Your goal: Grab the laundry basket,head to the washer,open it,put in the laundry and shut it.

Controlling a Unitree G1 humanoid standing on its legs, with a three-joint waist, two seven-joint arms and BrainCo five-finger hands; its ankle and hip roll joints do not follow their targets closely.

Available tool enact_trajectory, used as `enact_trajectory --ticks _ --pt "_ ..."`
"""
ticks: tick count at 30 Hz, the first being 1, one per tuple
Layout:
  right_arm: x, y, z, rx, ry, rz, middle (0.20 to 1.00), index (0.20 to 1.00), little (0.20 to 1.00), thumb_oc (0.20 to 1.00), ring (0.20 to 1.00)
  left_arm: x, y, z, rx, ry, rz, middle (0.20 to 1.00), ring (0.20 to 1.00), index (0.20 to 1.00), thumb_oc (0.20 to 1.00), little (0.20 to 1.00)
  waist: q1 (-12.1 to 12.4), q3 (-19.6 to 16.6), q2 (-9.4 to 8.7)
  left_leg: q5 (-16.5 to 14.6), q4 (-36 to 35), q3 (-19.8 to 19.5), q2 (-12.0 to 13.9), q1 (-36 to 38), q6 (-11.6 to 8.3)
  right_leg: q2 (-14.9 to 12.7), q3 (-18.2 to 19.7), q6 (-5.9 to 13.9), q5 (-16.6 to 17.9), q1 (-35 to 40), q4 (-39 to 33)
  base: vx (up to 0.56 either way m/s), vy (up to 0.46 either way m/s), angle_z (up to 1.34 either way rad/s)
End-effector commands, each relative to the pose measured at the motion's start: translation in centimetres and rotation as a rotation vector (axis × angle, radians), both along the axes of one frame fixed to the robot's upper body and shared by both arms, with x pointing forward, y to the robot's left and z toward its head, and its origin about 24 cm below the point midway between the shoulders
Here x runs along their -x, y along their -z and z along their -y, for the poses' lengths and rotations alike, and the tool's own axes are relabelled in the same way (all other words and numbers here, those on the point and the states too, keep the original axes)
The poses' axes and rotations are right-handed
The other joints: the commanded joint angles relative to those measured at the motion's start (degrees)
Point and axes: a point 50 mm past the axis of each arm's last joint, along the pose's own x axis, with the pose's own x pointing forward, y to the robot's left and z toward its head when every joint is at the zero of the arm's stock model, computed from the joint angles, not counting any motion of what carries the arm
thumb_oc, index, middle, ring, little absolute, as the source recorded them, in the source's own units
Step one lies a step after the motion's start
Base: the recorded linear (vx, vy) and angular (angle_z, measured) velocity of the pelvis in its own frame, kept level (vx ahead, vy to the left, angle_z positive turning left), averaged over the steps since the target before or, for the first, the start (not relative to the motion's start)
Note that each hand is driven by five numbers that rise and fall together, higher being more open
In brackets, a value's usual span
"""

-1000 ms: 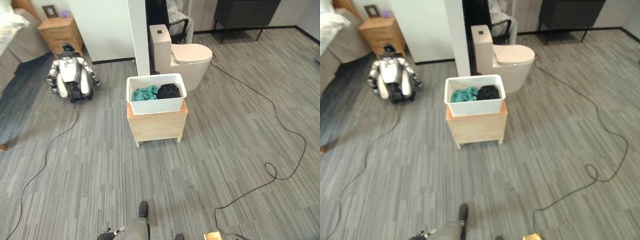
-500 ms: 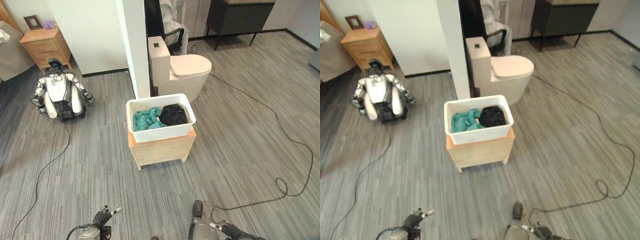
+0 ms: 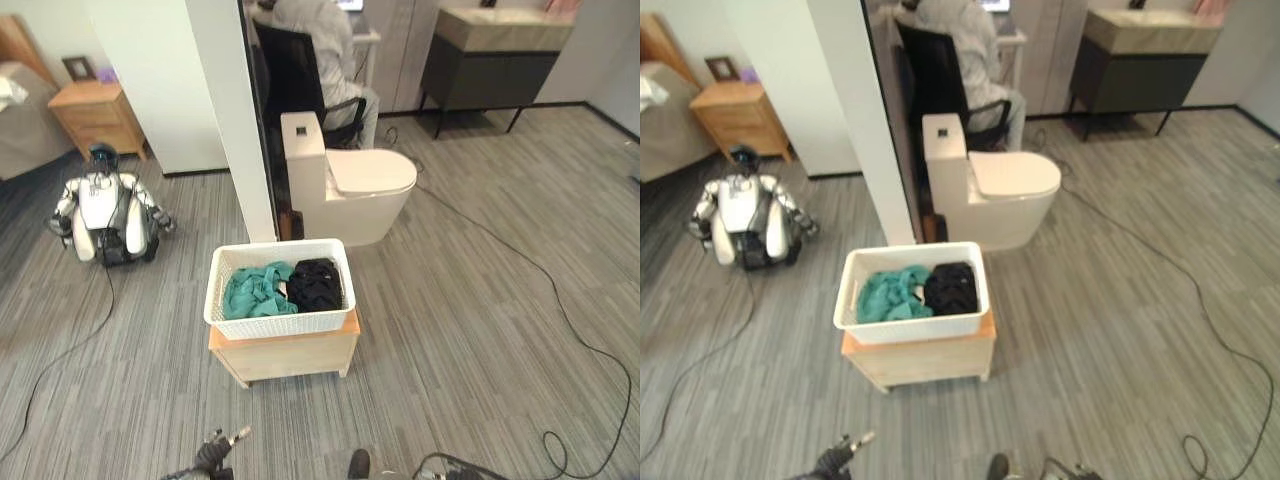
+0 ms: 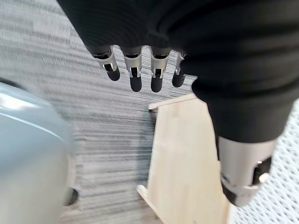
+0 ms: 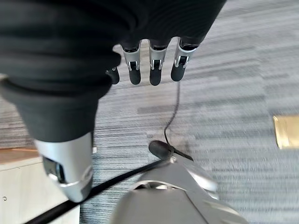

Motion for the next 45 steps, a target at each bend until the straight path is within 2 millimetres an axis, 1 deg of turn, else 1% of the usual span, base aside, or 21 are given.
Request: enact_trajectory --ticks 1,4,5,6,12,13,16,18,19,20,21,24,25,27,28,30,33,35,39,40,45 --pt "-2.9 -2.0 3.1 0.083 0.073 0.16 1.0 1.0 1.0 1.0 1.0 -3.3 -2.7 -2.5 -0.108 -0.035 0.168 1.0 1.0 1.0 1.0 1.0 0.41 0.84 -0.25 3.14 -24.07 6.53 3.66 1.45 3.06 -4.17 2.15 7.76 -5.45 1.29 0.61 0.18 0.008 0.25" --pt "-6.5 -4.4 4.7 0.129 0.078 0.312 1.0 1.0 1.0 1.0 1.0 -4.8 -4.1 -2.2 -0.115 -0.02 0.252 1.0 1.0 1.0 1.0 1.0 1.2 1.05 1.68 8.97 -38.84 8.64 6.39 1.55 1.46 -3.29 1.46 8.73 -6.87 3.43 0.45 0.15 0.108 0.21" --pt "-6.5 -4.4 4.7 0.129 0.078 0.312 1.0 1.0 1.0 1.0 1.0 -4.8 -4.1 -2.2 -0.115 -0.02 0.252 1.0 1.0 1.0 1.0 1.0 1.23 1.1 1.68 9.0 -38.94 8.68 6.39 1.67 1.46 -3.29 1.49 8.73 -6.88 3.49 0.44 0.22 0.191 -0.07" --pt "-8.8 -6.2 5.6 0.165 0.043 0.395 1.0 1.0 1.0 1.0 1.0 -4.8 -4.4 -2.1 -0.119 -0.005 0.271 1.0 1.0 1.0 1.0 1.0 1.44 0.65 3.09 9.38 -42.6 8.21 7.07 2.45 0.96 -3.16 1.6 9.23 -7.99 4.32 1.64 0.22 0.189 -0.27" --pt "-11.8 -10.0 7.9 0.234 0.091 0.568 1.0 1.0 1.0 1.0 1.0 -5.9 -7.1 -4.3 -0.279 0.067 0.349 1.0 1.0 1.0 1.0 1.0 2.54 -0.5 2.73 6.12 -38.41 8.53 4.61 2.96 1.62 -6.52 3.05 11.01 -7.9 6.56 2.27 0.18 0.156 -0.31" --pt "-13.3 -11.7 8.7 0.259 0.097 0.625 1.0 1.0 1.0 1.0 1.0 -7.0 -9.0 -5.3 -0.335 0.073 0.419 1.0 1.0 1.0 1.0 1.0 3.33 -0.25 2.4 4.93 -37.37 8.69 3.54 2.88 2.21 -7.62 3.43 11.59 -7.62 6.8 2.05 0.17 0.178 -0.15" --pt "-14.7 -13.1 9.1 0.265 0.11 0.684 1.0 1.0 1.0 1.0 1.0 -8.1 -10.9 -6.0 -0.401 0.107 0.478 1.0 1.0 1.0 1.0 1.0 4.09 0.31 1.98 4.01 -35.91 9.22 2.76 2.26 2.59 -8.42 3.82 11.83 -7.4 6.57 2.24 0.06 0.111 -0.13" --pt "-17.0 -15.8 9.6 0.285 0.112 0.777 1.0 1.0 1.0 1.0 1.0 -10.2 -14.6 -6.8 -0.545 0.185 0.587 1.0 1.0 1.0 1.0 1.0 4.94 1.19 1.61 2.74 -34.7 9.64 2.04 1.2 3.03 -9.26 3.93 12.61 -6.48 5.9 1.62 0.01 0.084 -0.02" --pt "-17.1 -15.9 9.6 0.284 0.112 0.779 1.0 1.0 1.0 1.0 1.0 -10.3 -14.7 -6.8 -0.546 0.184 0.587 1.0 1.0 1.0 1.0 1.0 4.94 1.26 1.58 2.68 -34.58 9.68 2.02 1.1 3.06 -9.29 3.98 12.63 -6.45 5.83 1.62 -0.08 0.059 -0.12" --pt "-18.7 -17.3 9.3 0.278 0.104 0.827 1.0 1.0 1.0 1.0 1.0 -11.9 -17.2 -6.9 -0.626 0.228 0.661 1.0 1.0 1.0 1.0 1.0 5.38 2.63 1.37 2.51 -33.99 9.76 1.7 -0.4 3.28 -9.49 4.12 12.87 -5.86 4.28 1.63 -0.08 0.032 -0.08" --pt "-18.8 -17.4 9.3 0.277 0.104 0.83 1.0 1.0 1.0 1.0 1.0 -12.0 -17.2 -6.9 -0.627 0.227 0.663 1.0 1.0 1.0 1.0 1.0 5.36 2.66 1.34 2.45 -33.77 9.8 1.7 -0.68 3.31 -9.51 4.2 12.88 -5.86 4.01 1.75 -0.14 0.039 -0.05" --pt "-21.9 -19.8 7.8 0.235 0.071 0.897 1.0 1.0 1.0 1.0 1.0 -15.3 -20.8 -6.2 -0.713 0.28 0.762 1.0 1.0 1.0 1.0 1.0 5.55 5.85 0.96 2.61 -33.11 9.62 1.74 -3.49 3.43 -9.57 4.43 12.97 -4.89 0.48 2.52 -0.18 0.027 -0.05" --pt "-24.2 -21.9 6.5 0.202 0.048 0.947 1.0 1.0 1.0 1.0 1.0 -17.6 -22.9 -5.5 -0.728 0.287 0.815 1.0 1.0 1.0 1.0 1.0 5.4 8.25 0.65 2.99 -32.63 9.61 1.73 -5.53 3.41 -9.33 4.57 12.84 -4.14 -2.1 3.04 -0.21 0.015 -0.04" --pt "-25.4 -23.3 6.0 0.19 0.034 0.976 1.0 1.0 1.0 1.0 1.0 -18.8 -24.2 -5.5 -0.752 0.278 0.835 1.0 1.0 1.0 1.0 1.0 5.21 9.6 0.4 3.27 -32.46 9.65 1.79 -6.63 3.41 -9.18 4.76 12.78 -3.65 -3.64 3.39 -0.18 0.016 -0.07" --pt "-27.3 -25.6 4.7 0.163 0.004 1.013 1.0 1.0 1.0 1.0 1.0 -20.6 -26.1 -5.6 -0.8 0.261 0.845 1.0 1.0 1.0 1.0 1.0 4.93 11.55 0.06 3.8 -32.61 9.78 2.04 -7.77 3.34 -8.86 5.12 12.78 -2.84 -5.52 3.51 -0.16 0.019 -0.09" --pt "-28.4 -26.7 3.4 0.139 -0.022 1.016 1.0 1.0 1.0 1.0 1.0 -21.7 -27.1 -5.6 -0.808 0.244 0.834 1.0 1.0 1.0 1.0 1.0 4.8 12.9 -0.39 4.48 -32.99 9.91 2.31 -8.51 3.22 -8.54 5.24 12.69 -2.14 -6.8 3.48 -0.12 0.013 -0.12" --pt "-29.5 -27.8 1.8 0.107 -0.059 1.018 1.0 1.0 1.0 1.0 1.0 -22.6 -28.2 -5.8 -0.817 0.22 0.841 1.0 1.0 1.0 1.0 1.0 4.73 14.35 -0.96 5.01 -33.35 9.96 2.61 -9.2 3.22 -8.13 5.56 12.64 -1.47 -8.16 3.34 -0.08 -0.002 -0.09" --pt "-30.4 -28.7 -0.1 0.075 -0.125 1.023 1.0 1.0 1.0 1.0 1.0 -23.2 -30.8 -5.9 -0.88 0.209 0.892 1.0 1.0 1.0 1.0 1.0 4.67 16.43 -1.7 5.61 -33.33 9.83 3.0 -10.3 2.89 -7.82 5.65 12.52 -0.88 -9.16 2.94 -0.11 -0.034 -0.02" --pt "-30.8 -29.3 -1.5 0.052 -0.174 1.04 1.0 1.0 1.0 1.0 1.0 -23.3 -33.0 -6.2 -0.947 0.19 0.94 1.0 1.0 1.0 1.0 1.0 4.55 17.86 -2.25 6.06 -33.55 9.65 3.11 -11.02 2.6 -7.54 5.45 12.37 -0.72 -10.02 3.05 -0.05 -0.026 0.05" --pt "-31.0 -29.5 -2.2 0.043 -0.206 1.045 1.0 1.0 1.0 1.0 1.0 -23.2 -34.5 -6.1 -0.977 0.174 0.99 1.0 1.0 1.0 1.0 1.0 4.84 18.89 -2.67 6.49 -34.0 9.37 3.21 -11.5 2.33 -7.42 5.03 12.37 -0.5 -10.48 2.92 -0.06 -0.043 0.06" --pt "-31.6 -31.2 -3.7 0.008 -0.213 1.097 1.0 1.0 1.0 1.0 1.0 -23.4 -36.5 -6.1 -1.03 0.151 1.027 1.0 1.0 1.0 1.0 1.0 4.69 19.94 -3.07 7.0 -34.75 9.14 3.4 -11.87 2.02 -7.29 4.6 12.45 -0.03 -10.97 2.58 -0.02 -0.014 0.02"
